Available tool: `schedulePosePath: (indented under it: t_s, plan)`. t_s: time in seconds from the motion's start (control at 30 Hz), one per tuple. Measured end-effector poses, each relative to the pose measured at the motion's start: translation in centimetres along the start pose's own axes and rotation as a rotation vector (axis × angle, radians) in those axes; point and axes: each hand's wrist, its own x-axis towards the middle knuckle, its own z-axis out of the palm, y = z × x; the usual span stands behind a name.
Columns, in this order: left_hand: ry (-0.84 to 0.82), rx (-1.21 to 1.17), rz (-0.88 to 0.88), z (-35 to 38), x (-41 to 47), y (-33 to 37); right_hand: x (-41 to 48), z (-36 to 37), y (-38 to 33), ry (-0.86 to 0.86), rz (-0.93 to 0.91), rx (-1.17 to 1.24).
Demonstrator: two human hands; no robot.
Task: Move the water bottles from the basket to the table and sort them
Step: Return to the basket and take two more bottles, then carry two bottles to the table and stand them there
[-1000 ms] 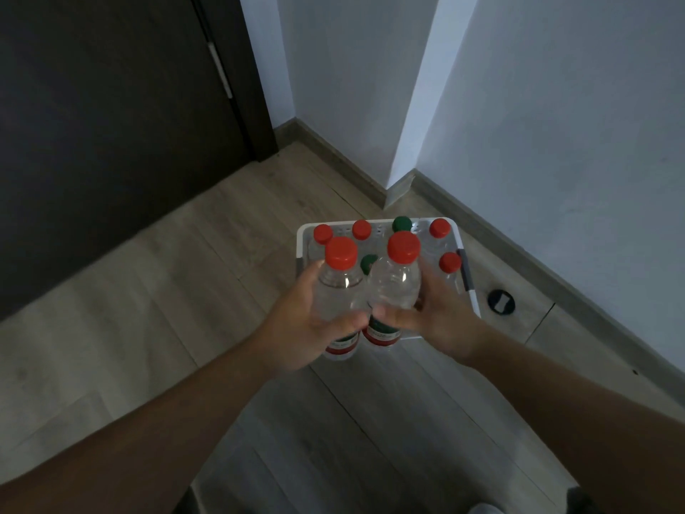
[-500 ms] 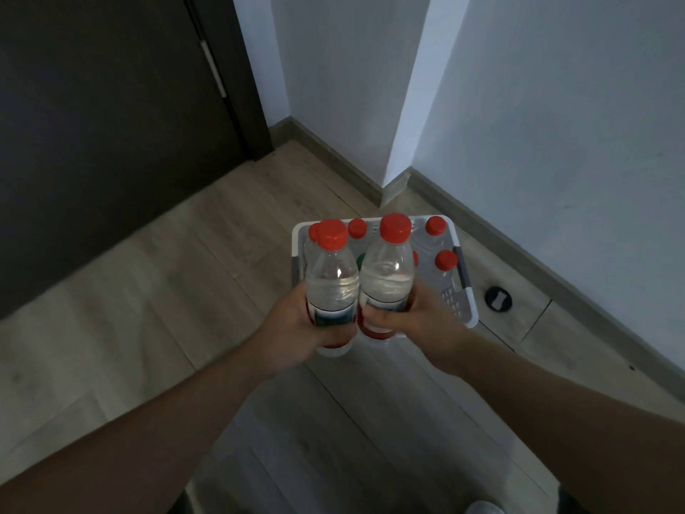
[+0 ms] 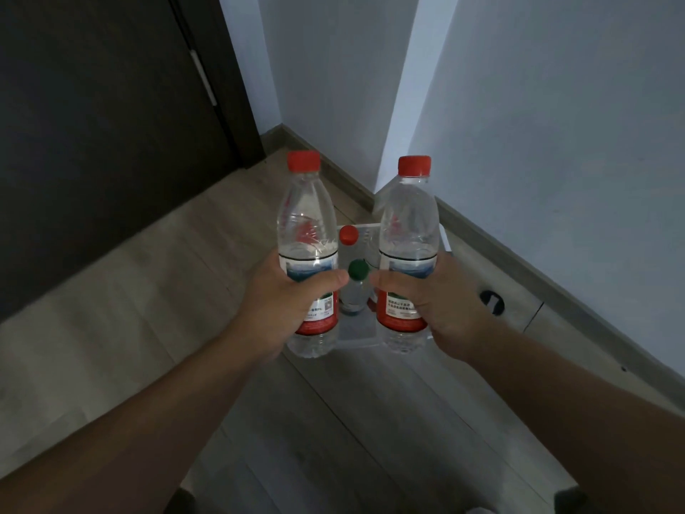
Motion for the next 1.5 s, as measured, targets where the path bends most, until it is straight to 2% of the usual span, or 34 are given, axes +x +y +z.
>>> schedulePosePath:
  t_s: [0.13, 0.37, 0.53, 0.7, 0.8, 0.87, 1.03, 1.2, 1.3, 1.5]
  plan:
    - [0.029, 0.282, 0.113, -0.3, -0.2, 0.9, 0.1, -1.2, -1.0, 0.154, -0.025, -0.265]
    - [-0.040, 0.757, 0.313, -1.4, -0.8, 1.0, 0.8, -3.0, -1.8, 0.273, -0.125, -0.630]
    - [-0.091, 1.134, 0.410, -1.7, -1.0, 1.4, 0.3, -3.2, -2.2, 0.312, -0.156, -0.790]
    - [-0.122, 1.396, 0.444, -1.6, -1.1, 1.5, 0.2, -2.9, -2.5, 0.343, -0.269, -1.151]
    - [-0.120, 1.515, 0.483, -1.6, -0.9, 1.3, 0.4, -3.2, -2.3, 0.337, -0.365, -1.481]
    - [-0.135, 1.589, 0.508, -1.5, -0.9, 1.5, 0.7, -3.4, -2.2, 0.327, -0.380, -1.612]
    - [-0.192, 1.670, 0.545, -0.2, -1.4, 2.2, -0.4, -3.5, -2.1, 0.264, -0.338, -1.659]
    - [-0.232, 1.676, 0.522, 1.2, -3.2, 3.5, -3.8, -3.6, -2.7, 0.181, -0.167, -1.657]
    - [-0.309, 1.666, 0.487, 2.2, -5.8, 5.1, -6.6, -3.7, -3.4, 0.133, -0.059, -1.611]
    - [-0.423, 1.702, 0.391, 2.6, -12.3, 12.4, -13.0, -5.1, -9.8, 0.217, 0.041, -1.473]
